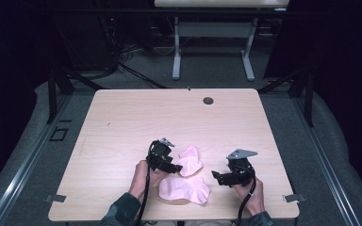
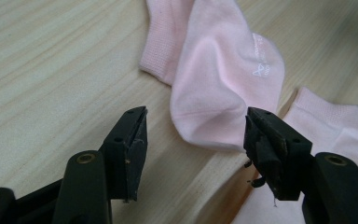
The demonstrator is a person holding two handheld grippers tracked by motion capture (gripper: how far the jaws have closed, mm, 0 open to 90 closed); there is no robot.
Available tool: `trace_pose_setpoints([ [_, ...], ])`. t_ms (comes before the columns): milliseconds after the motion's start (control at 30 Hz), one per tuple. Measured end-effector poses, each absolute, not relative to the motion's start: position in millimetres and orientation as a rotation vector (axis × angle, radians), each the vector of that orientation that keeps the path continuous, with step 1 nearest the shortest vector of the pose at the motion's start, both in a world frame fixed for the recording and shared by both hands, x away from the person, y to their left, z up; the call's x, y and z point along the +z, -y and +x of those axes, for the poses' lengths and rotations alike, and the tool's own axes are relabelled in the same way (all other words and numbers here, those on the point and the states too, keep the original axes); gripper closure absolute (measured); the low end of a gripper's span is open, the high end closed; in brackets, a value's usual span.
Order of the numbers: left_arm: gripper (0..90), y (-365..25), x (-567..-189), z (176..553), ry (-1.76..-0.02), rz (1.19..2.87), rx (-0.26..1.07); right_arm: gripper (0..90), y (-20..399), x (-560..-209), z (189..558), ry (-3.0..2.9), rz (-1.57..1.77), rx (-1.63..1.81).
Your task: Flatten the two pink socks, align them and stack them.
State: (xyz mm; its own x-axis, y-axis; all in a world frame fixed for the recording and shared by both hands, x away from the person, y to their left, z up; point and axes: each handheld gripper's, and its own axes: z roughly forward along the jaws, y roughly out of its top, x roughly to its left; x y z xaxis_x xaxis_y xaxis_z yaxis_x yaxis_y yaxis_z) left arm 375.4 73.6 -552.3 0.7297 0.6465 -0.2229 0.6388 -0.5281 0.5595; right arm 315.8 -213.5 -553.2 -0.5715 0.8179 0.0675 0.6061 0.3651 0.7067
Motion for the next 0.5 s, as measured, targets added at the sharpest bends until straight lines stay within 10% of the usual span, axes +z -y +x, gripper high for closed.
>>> trace_pose_setpoints([
  [500,46.1,-68.1,-546.6,361.2,-0.959,2.356,0.052,26.4,193.5,-552.4,319.3,-2.439,1.211,1.018],
])
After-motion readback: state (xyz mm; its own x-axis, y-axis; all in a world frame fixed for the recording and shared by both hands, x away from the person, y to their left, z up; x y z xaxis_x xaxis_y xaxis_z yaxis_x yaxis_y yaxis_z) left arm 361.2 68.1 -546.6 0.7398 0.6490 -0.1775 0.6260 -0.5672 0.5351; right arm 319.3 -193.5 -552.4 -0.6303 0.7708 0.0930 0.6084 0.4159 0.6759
